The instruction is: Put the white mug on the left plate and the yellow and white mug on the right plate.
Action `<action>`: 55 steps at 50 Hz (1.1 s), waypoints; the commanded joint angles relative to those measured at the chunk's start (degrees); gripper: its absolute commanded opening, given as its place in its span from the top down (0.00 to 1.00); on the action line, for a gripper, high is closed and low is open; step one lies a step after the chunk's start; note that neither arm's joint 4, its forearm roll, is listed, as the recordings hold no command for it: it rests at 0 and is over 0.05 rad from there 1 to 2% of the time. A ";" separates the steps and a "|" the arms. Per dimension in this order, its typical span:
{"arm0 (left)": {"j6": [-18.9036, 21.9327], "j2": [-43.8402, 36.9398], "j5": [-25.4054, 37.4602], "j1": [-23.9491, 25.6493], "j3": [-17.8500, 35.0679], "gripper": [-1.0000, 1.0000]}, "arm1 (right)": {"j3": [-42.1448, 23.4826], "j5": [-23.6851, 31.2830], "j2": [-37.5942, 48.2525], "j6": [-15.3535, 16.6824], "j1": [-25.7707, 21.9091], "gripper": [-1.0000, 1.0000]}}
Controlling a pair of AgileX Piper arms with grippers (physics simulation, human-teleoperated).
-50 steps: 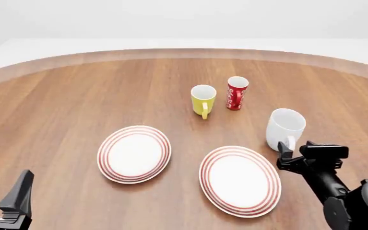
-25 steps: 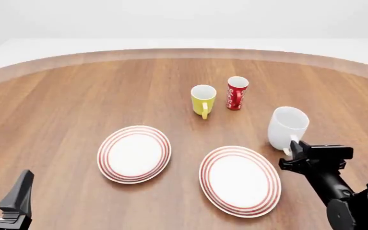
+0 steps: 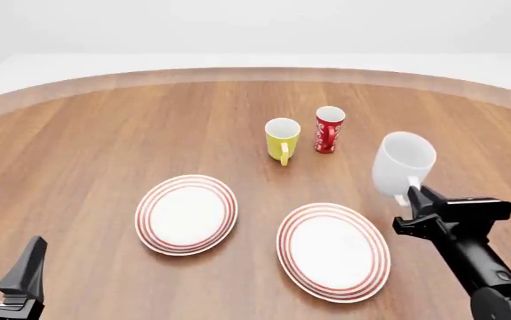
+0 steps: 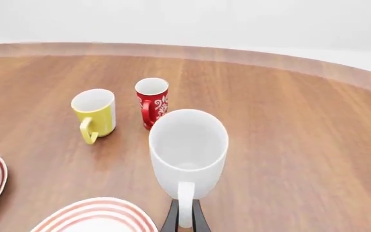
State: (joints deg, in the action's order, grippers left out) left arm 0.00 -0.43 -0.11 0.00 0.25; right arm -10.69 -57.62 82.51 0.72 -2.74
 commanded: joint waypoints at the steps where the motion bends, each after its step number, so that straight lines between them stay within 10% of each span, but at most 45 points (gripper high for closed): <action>1: 0.00 0.00 0.00 0.00 0.00 0.00 | 0.65 4.24 -7.40 -0.25 -2.20 1.00; 30: 0.00 0.00 0.00 0.00 0.00 0.00 | -1.67 14.39 -18.00 0.20 -10.14 1.00; 55: 0.00 0.00 0.00 0.00 0.00 0.00 | -8.70 14.53 -10.68 2.62 -17.02 1.00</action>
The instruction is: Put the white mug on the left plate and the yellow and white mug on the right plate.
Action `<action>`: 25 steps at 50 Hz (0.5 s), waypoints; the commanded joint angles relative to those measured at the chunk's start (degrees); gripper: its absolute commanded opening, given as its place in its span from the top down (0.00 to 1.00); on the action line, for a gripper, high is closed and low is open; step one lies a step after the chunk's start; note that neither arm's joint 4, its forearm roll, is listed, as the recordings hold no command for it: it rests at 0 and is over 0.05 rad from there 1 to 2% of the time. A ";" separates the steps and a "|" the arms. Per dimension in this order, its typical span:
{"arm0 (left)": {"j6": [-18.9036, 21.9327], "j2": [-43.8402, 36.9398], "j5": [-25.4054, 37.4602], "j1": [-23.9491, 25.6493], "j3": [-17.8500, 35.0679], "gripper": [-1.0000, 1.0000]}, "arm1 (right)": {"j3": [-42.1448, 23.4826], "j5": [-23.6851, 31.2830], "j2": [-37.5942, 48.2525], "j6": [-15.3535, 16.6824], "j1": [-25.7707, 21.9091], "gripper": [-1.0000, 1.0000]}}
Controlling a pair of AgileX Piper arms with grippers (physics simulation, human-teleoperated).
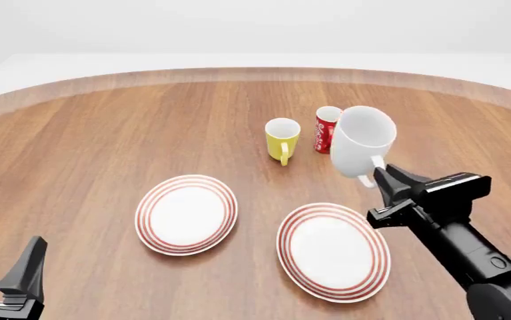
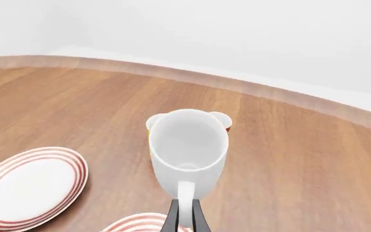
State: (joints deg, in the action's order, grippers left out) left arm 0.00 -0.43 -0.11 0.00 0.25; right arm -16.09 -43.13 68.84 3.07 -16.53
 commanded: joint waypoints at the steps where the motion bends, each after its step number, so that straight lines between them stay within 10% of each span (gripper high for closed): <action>1: 0.00 0.00 0.00 0.00 0.00 0.00 | -3.53 0.07 3.22 0.36 -3.68 1.00; 25: 0.00 0.00 0.00 0.00 0.00 0.00 | -10.23 -0.77 10.75 -0.19 -10.48 1.00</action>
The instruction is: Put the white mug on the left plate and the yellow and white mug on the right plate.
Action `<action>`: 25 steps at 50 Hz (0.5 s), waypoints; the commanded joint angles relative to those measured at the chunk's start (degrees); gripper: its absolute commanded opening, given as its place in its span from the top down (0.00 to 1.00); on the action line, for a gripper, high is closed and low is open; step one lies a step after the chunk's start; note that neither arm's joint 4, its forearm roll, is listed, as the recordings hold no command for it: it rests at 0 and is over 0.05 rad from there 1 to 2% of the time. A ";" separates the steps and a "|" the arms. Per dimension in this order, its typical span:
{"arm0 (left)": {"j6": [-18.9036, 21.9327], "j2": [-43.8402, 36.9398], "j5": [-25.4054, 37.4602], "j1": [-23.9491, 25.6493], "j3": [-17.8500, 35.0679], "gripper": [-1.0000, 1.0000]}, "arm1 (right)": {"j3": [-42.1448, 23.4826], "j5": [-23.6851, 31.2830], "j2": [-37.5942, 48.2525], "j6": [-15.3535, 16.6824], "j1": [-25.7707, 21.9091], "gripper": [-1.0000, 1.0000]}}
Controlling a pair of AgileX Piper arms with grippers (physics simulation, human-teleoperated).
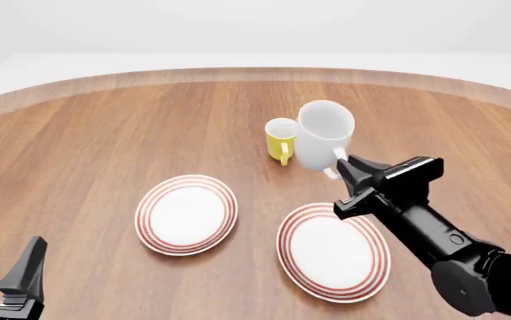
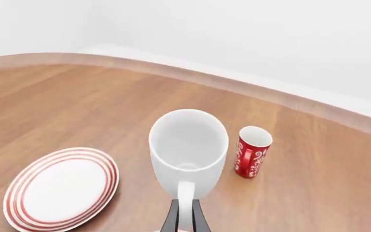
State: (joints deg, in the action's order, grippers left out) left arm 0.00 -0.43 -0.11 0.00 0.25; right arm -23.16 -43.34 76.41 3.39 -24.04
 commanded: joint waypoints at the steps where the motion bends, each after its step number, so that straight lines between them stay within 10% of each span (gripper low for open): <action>1: 0.00 0.00 0.00 0.00 0.00 0.00 | -3.56 -0.71 3.62 -0.47 -3.39 1.00; 25: 0.00 0.00 0.00 0.00 0.00 0.00 | -11.33 -3.22 14.19 -2.01 -8.78 1.00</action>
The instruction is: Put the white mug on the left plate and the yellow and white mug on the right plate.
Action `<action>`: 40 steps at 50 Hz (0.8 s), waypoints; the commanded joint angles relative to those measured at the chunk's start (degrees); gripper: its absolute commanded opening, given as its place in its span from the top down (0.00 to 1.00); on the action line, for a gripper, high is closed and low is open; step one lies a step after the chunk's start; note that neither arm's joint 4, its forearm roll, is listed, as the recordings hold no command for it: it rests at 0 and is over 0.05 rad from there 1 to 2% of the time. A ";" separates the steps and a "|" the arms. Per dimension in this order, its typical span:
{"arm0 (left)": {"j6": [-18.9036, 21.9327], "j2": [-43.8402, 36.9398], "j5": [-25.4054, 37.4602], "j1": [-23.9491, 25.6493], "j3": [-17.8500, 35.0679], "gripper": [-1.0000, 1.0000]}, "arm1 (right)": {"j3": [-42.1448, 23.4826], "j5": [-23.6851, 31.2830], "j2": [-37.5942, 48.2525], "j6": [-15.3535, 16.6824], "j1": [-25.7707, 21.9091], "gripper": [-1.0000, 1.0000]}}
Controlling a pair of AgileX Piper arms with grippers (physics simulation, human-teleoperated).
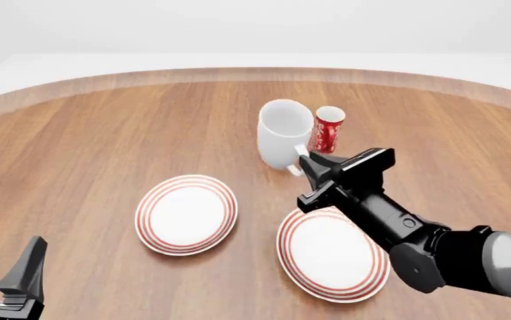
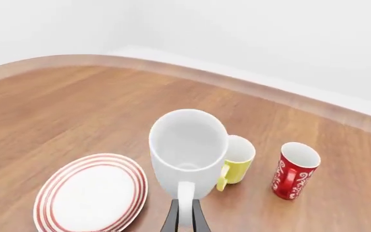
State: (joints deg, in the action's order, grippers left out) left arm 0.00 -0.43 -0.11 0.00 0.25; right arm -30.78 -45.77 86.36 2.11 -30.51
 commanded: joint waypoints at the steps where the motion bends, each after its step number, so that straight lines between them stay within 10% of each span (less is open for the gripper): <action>1: 0.00 0.00 0.00 0.00 0.00 0.00 | -4.20 -0.74 4.70 -0.68 -2.70 1.00; 40: 0.00 0.00 0.00 0.00 0.00 0.00 | -12.36 -3.13 17.86 -1.73 -9.07 1.00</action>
State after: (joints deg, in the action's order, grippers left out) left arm 0.00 -0.43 -0.11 0.00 0.25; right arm -41.40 -48.03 101.50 1.12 -38.11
